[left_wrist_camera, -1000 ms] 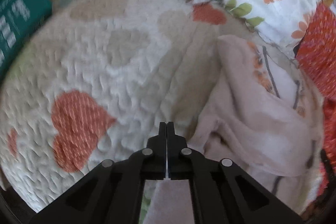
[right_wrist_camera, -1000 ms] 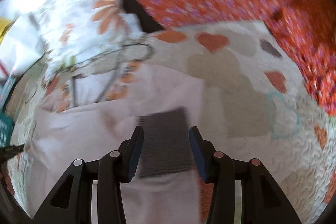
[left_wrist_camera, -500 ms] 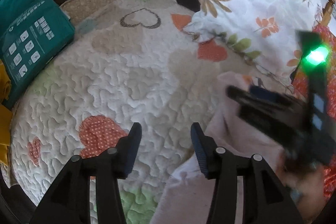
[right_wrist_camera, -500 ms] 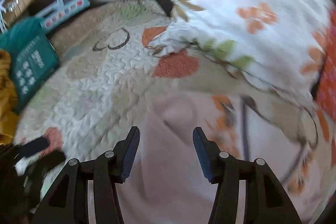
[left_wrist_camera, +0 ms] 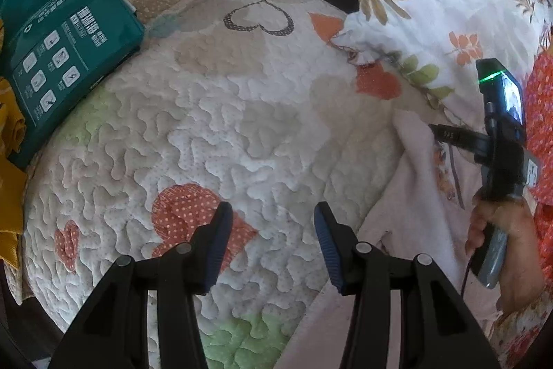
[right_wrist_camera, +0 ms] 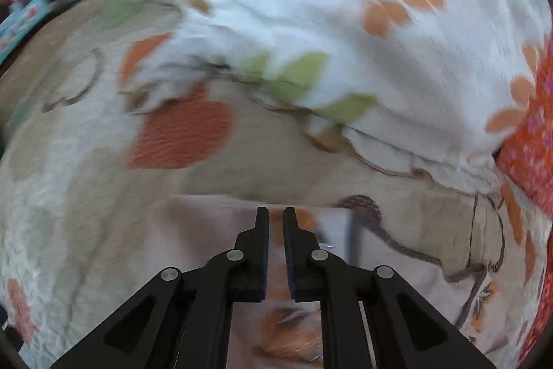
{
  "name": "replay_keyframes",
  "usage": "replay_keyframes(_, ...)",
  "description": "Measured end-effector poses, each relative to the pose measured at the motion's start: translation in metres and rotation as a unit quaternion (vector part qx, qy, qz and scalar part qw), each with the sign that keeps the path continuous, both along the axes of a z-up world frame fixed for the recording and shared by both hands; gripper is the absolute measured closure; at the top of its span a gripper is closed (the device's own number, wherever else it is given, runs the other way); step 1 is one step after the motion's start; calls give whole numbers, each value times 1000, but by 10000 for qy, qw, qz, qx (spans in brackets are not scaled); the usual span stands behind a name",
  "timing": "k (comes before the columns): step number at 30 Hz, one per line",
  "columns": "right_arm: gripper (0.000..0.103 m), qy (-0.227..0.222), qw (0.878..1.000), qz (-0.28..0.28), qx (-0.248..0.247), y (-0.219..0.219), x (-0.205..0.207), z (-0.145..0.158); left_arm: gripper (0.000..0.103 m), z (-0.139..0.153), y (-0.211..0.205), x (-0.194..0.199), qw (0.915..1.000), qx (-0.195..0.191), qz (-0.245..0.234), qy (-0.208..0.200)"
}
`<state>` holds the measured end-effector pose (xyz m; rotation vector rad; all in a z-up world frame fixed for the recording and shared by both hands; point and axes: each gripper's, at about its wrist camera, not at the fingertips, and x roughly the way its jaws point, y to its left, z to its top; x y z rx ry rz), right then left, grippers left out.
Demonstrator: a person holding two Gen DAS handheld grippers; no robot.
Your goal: Fold small clothes
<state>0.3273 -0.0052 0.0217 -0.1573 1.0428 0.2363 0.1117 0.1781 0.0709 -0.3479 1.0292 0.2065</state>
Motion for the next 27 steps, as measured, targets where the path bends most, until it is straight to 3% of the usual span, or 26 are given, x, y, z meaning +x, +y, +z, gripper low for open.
replay_keyframes(1,86,148,9998,-63,140,-12,5,-4,55,0,-3,1,10000,65,-48,11)
replay_keyframes(4,80,45,9992,-216,325,-44,-1,5,55,2,-7,1,9996,269,-129,14)
replay_keyframes(9,51,280,9956,-19,899,-113,-39,32,50,-1,-3,-9,9978,614,-197,124)
replay_keyframes(13,48,448,9950,-117,880,-187,-93,44,50,-4,2,-12,9986,476,-120,197)
replay_keyframes(19,45,367,9900,-1109,794,-294,-175,42,45,4,-21,-12,9990,242,-375,40)
replay_keyframes(24,45,499,9841,-1480,847,-321,-200,26,45,2,-32,-17,9986,228,-477,49)
replay_keyframes(27,46,625,9852,-1528,470,-304,-196,4,45,0,-31,-18,9990,90,-438,94)
